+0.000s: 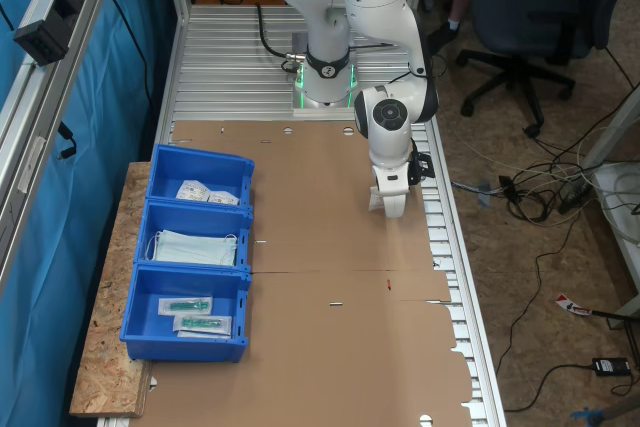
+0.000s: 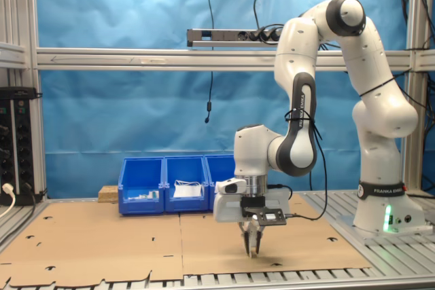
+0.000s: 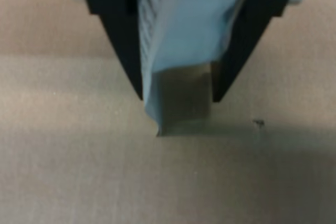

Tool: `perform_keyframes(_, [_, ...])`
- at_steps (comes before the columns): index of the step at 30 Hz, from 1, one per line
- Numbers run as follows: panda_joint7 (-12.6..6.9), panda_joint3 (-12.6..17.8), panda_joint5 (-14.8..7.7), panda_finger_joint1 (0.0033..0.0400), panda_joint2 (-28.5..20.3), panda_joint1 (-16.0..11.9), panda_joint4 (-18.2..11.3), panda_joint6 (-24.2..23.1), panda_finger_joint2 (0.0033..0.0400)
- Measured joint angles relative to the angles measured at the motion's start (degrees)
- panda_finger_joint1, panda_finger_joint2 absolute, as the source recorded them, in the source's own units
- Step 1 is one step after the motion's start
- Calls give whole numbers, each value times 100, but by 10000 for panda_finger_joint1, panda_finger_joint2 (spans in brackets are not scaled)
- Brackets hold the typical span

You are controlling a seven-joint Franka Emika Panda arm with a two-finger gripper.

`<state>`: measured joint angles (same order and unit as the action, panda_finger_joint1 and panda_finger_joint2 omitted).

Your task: Pick and place sorting task of medical equipment.

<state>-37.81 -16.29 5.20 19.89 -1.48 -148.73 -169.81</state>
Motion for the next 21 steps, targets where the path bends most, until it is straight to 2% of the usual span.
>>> perform_keyframes(2, [0, 0, 0, 178, 0, 0, 2, 0, 178])
perform_keyframes(3, [0, 0, 0, 78, 0, 0, 4, 0, 78])
perform_keyframes(8, [0, 0, 0, 78, -1, 0, 7, 0, 78])
perform_keyframes(9, [0, 0, 0, 54, -2, 0, 7, 0, 54])
perform_keyframes(16, [0, 0, 0, 54, -76, 0, 6, 0, 54])
perform_keyframes(21, [0, 11, 0, 54, -318, 0, 4, 1, 54])
